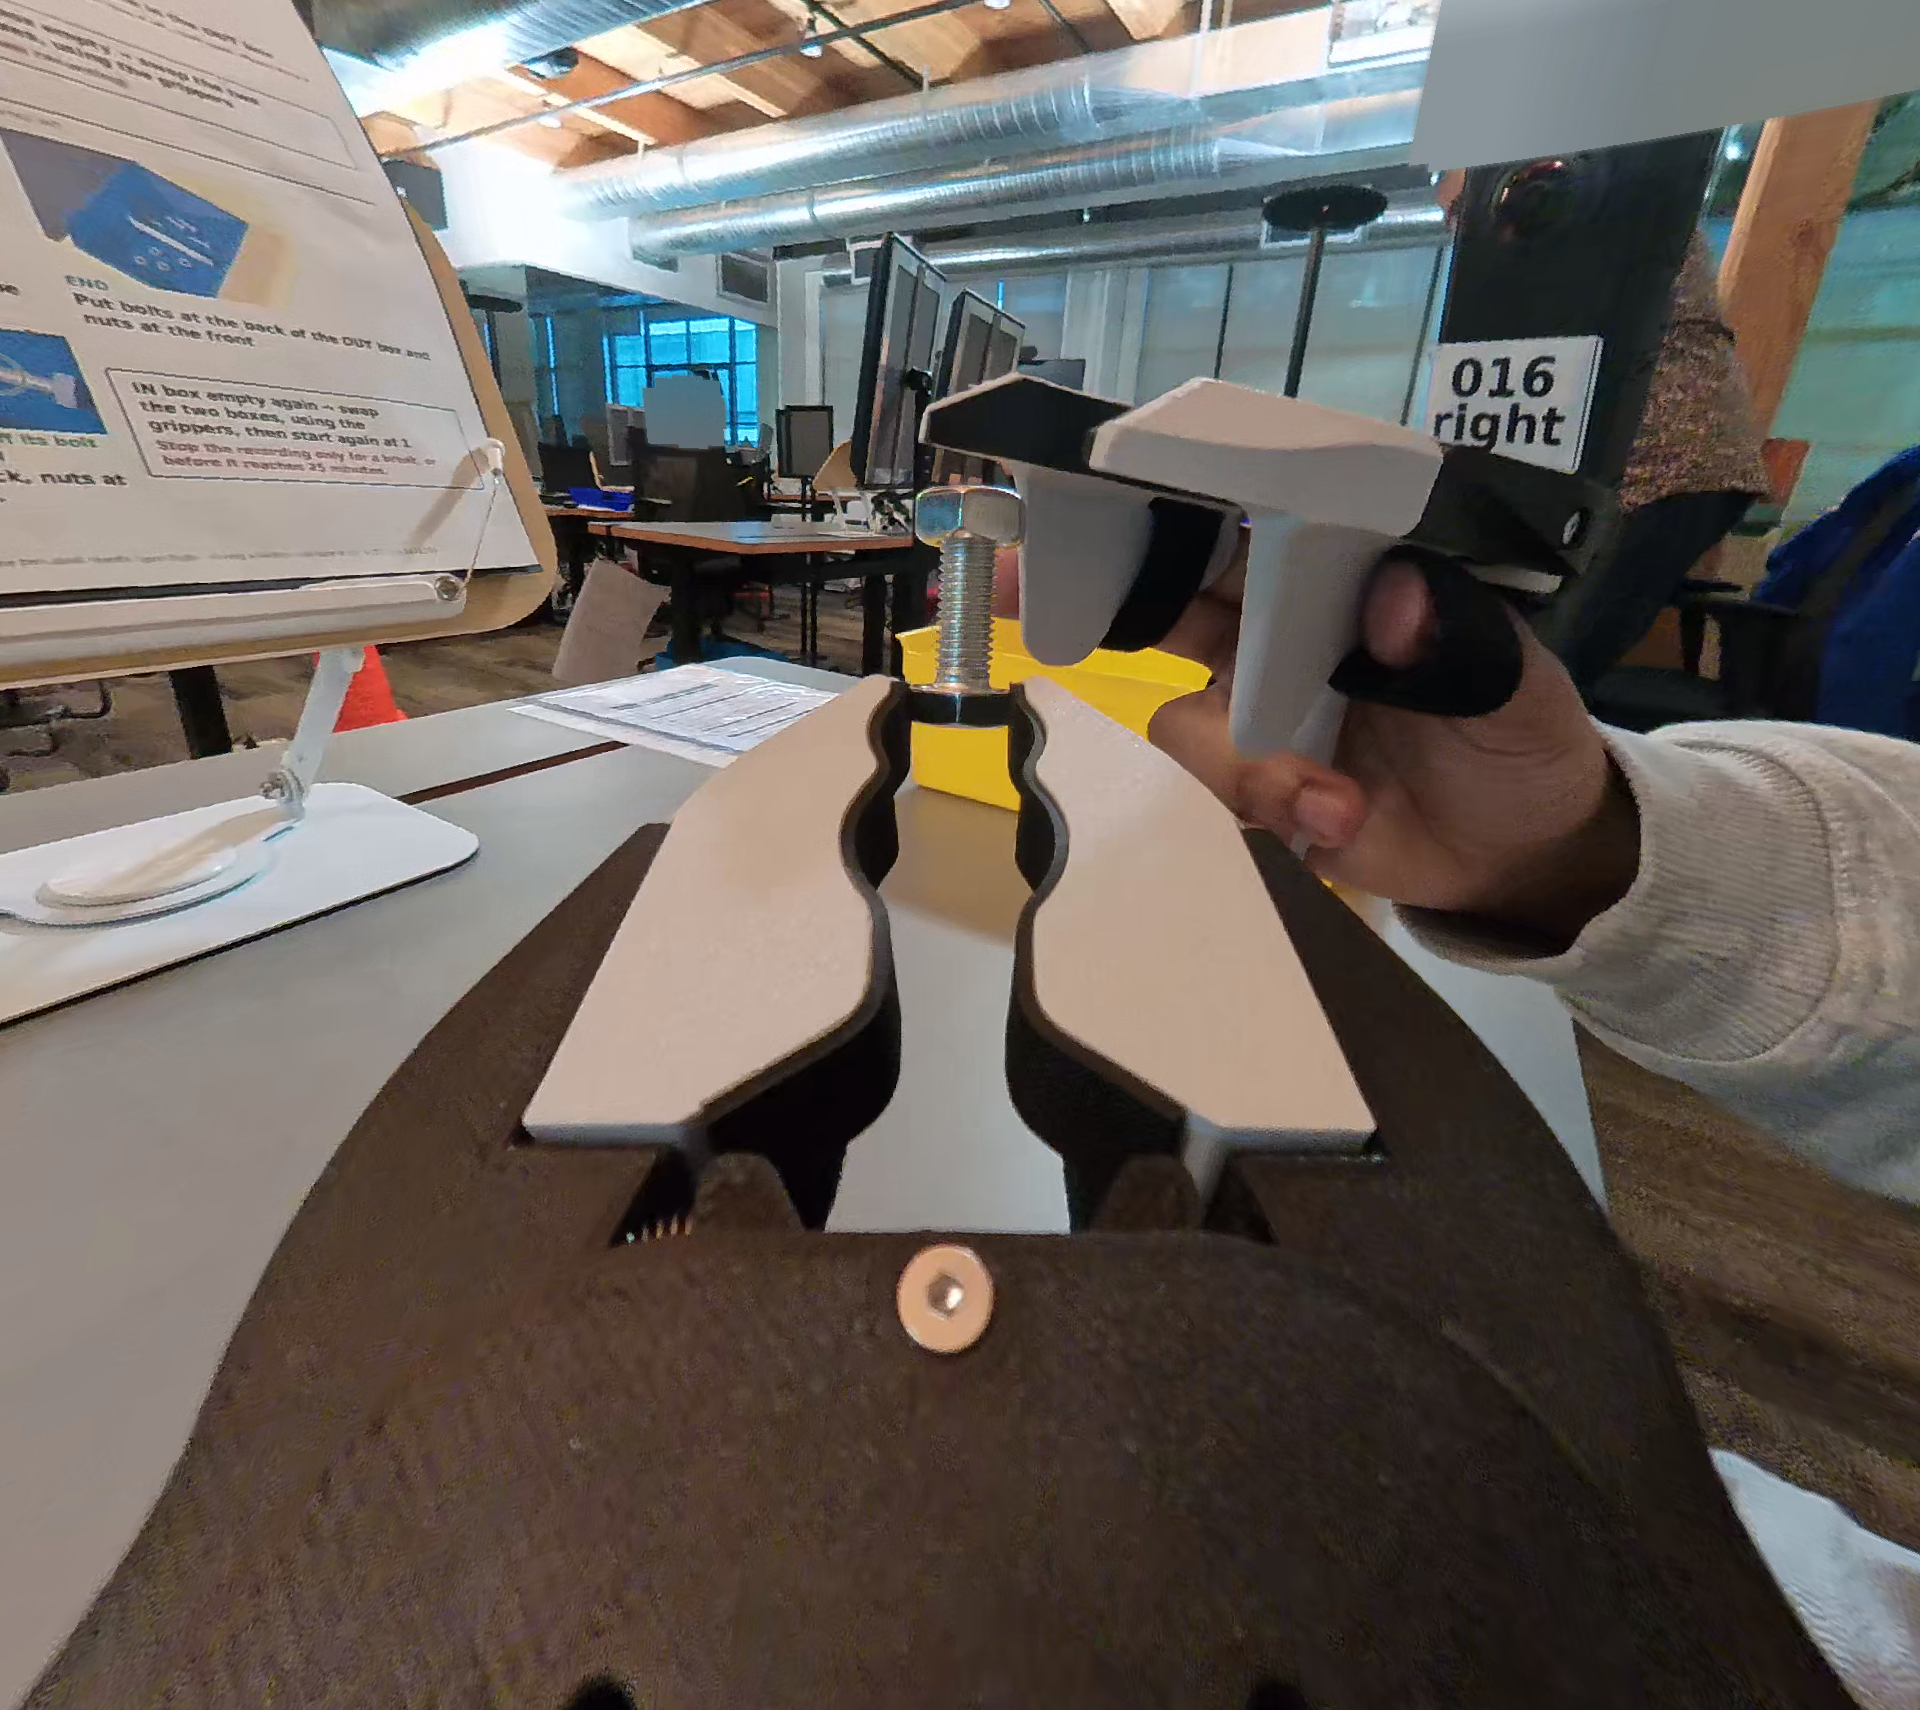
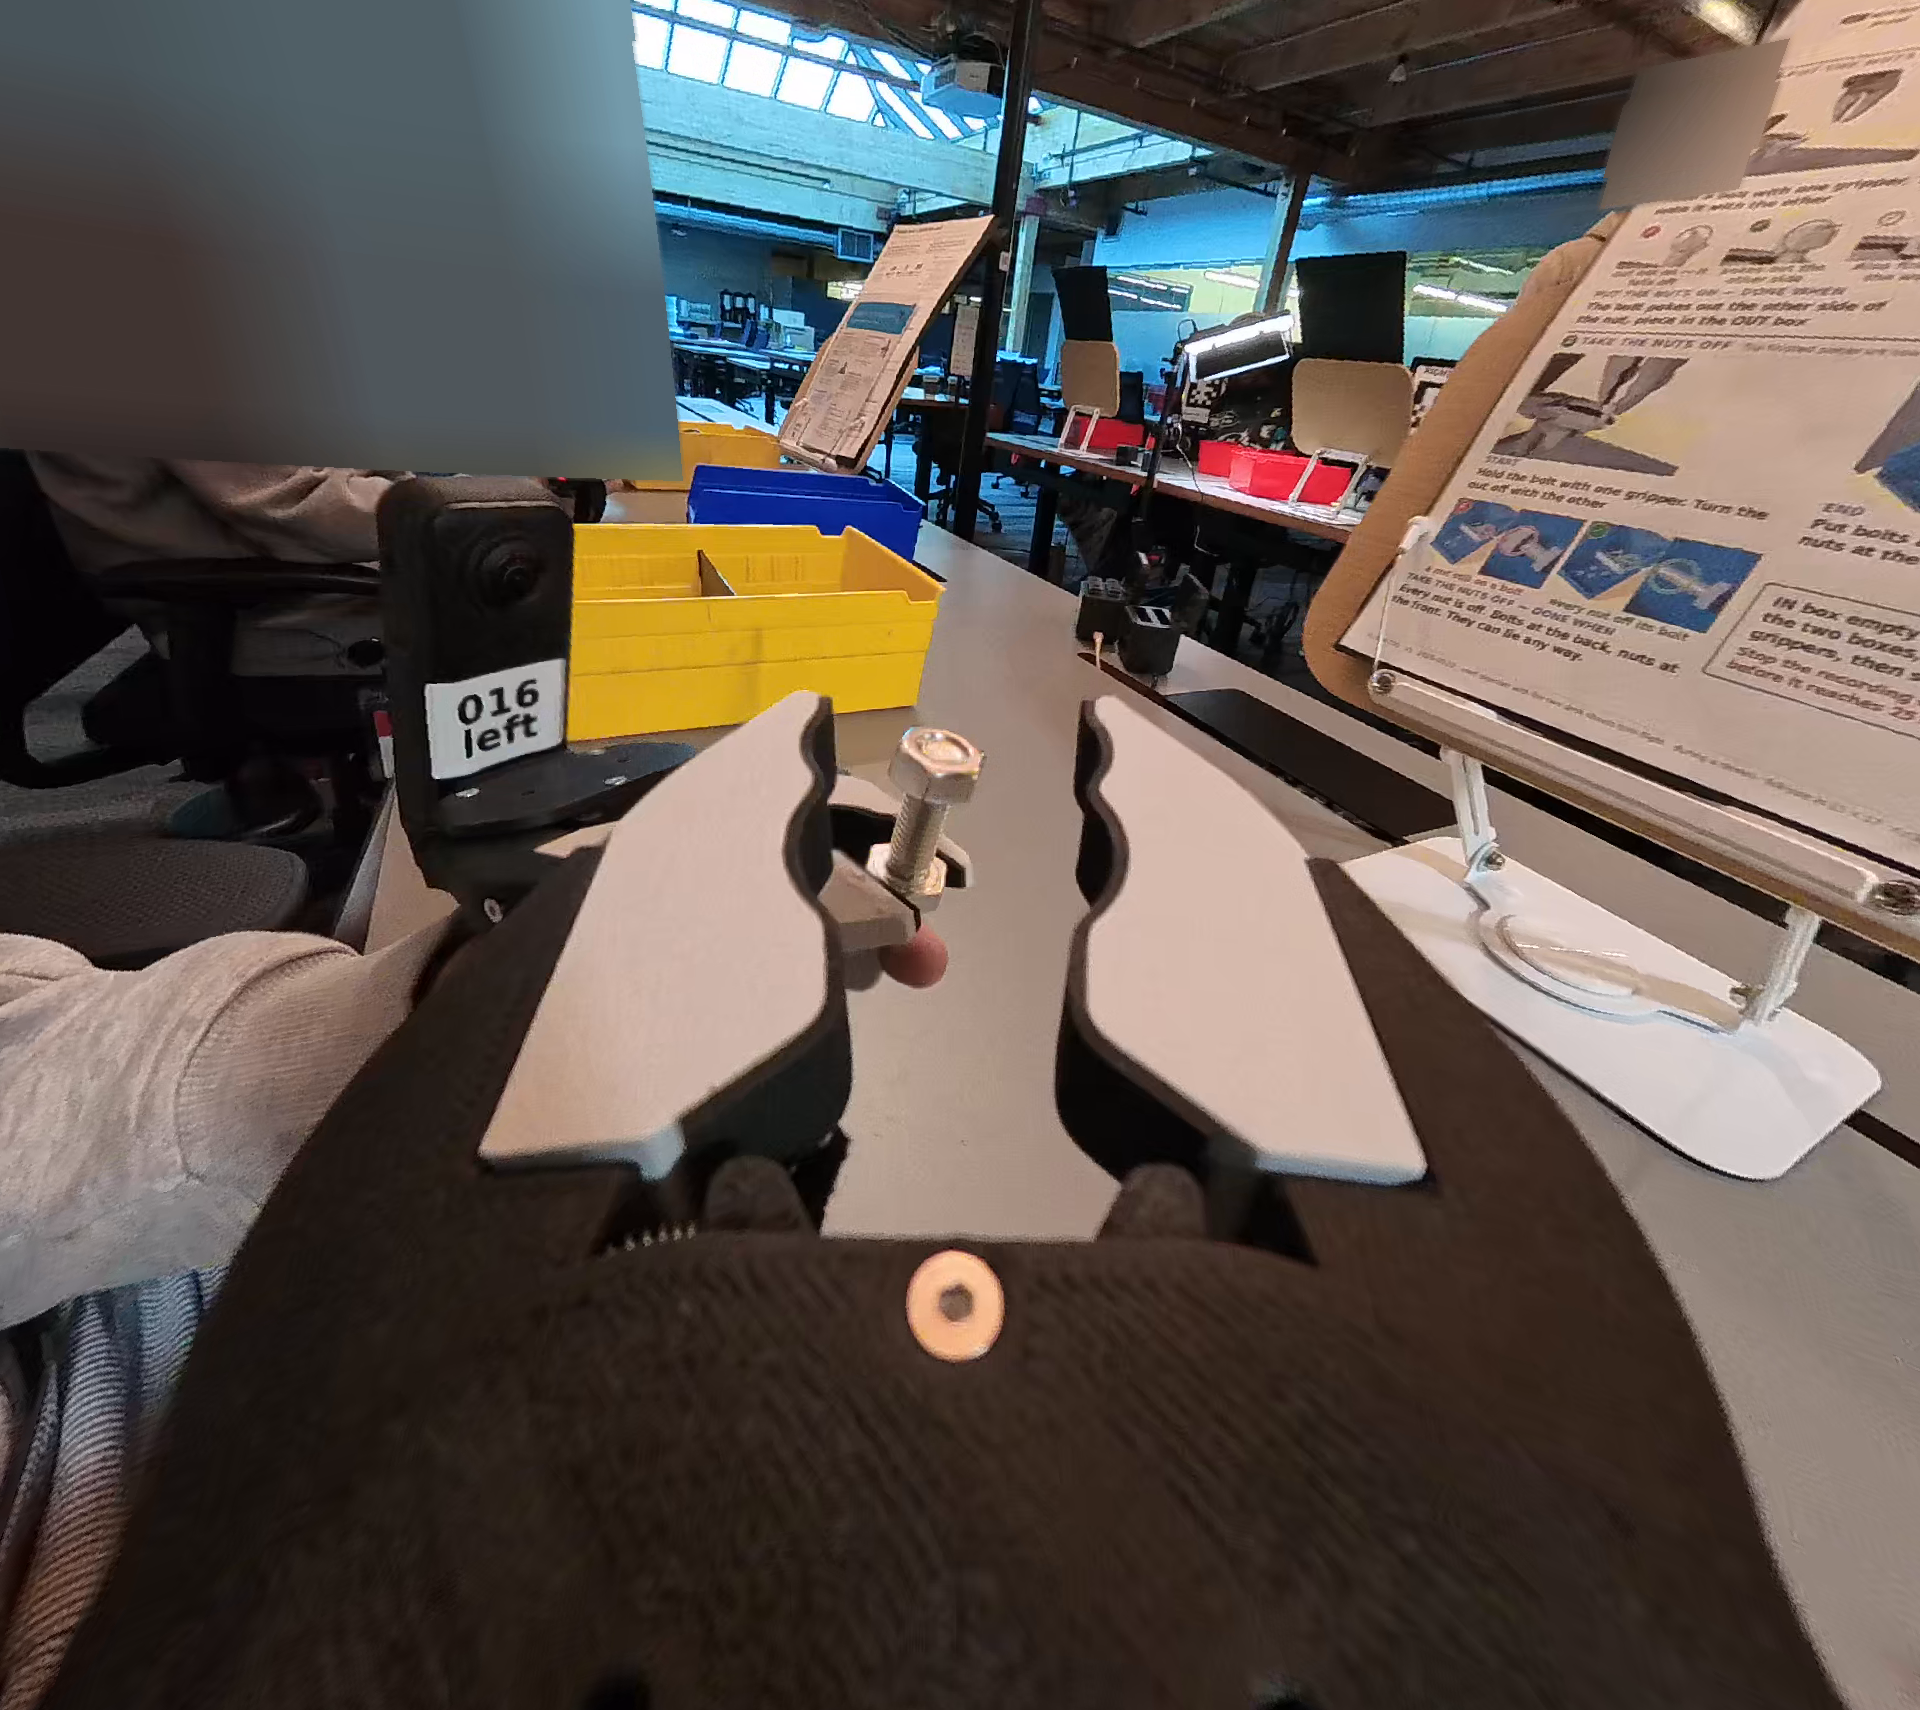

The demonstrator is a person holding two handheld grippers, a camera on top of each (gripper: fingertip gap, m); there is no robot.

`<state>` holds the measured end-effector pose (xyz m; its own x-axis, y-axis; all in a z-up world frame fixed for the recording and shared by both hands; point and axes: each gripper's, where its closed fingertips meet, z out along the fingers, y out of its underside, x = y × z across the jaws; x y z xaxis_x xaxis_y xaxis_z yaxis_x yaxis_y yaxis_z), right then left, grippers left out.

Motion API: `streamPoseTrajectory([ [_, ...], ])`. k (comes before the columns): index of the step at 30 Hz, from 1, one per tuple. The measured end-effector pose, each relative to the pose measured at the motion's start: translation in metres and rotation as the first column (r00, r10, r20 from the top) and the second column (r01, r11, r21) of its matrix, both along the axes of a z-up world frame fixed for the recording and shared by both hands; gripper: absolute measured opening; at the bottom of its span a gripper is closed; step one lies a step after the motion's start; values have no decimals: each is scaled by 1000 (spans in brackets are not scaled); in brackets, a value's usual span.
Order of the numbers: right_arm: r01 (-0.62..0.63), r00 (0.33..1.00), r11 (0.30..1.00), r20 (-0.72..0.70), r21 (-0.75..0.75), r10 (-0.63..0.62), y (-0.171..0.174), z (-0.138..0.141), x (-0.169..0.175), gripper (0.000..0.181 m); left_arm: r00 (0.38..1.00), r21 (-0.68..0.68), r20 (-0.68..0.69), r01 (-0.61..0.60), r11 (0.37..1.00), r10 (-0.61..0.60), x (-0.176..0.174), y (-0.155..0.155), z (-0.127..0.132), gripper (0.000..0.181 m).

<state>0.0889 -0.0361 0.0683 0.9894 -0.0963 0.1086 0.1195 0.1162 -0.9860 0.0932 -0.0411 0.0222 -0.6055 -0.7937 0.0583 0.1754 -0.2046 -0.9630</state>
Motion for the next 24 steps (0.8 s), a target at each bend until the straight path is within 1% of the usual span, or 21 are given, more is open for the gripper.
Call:
streamPoseTrajectory([
  [9,23,1000,999,7,-47,-22,5,7,-3,44,1000,-42,12,7,999,-7,-3,5,5,19],
  [19,42,999,997,27,-72,-40,-5,18,2,42,1000,-18,9,3,1000,-3,-2,2,2,19],
  [21,44,998,996,38,-75,-41,-7,19,2,37,1000,-23,6,3,1000,-3,-1,3,3,19],
  [24,48,997,997,70,-64,-44,-9,21,0,17,1000,-20,4,5,1000,-5,-1,2,2,19],
])
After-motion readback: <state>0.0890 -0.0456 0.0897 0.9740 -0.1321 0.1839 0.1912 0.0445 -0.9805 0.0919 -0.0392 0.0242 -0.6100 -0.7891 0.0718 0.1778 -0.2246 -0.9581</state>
